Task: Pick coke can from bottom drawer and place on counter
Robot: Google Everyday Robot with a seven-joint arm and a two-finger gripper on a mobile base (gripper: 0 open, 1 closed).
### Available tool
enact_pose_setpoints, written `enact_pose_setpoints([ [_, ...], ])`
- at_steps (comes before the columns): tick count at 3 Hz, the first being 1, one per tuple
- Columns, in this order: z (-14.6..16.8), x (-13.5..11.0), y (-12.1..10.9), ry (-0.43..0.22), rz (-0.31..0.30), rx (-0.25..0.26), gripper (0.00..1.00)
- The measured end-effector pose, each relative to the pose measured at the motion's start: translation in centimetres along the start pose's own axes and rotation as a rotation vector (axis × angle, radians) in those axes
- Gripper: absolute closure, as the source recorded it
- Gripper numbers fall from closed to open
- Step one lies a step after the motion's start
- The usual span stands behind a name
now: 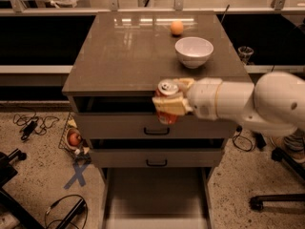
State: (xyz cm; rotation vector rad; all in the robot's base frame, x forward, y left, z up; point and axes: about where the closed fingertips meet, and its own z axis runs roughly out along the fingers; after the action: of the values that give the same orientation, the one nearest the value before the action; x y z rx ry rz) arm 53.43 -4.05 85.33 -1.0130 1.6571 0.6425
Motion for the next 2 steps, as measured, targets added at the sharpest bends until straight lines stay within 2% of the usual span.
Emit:
enact_pose_setpoints([
  [1,1.3,-7.4,-3.8,-0.029,0.016,0.04,1.0],
  [2,4.6,-12.5,-7.5,-0.073,0.0,0.042,1.0],
])
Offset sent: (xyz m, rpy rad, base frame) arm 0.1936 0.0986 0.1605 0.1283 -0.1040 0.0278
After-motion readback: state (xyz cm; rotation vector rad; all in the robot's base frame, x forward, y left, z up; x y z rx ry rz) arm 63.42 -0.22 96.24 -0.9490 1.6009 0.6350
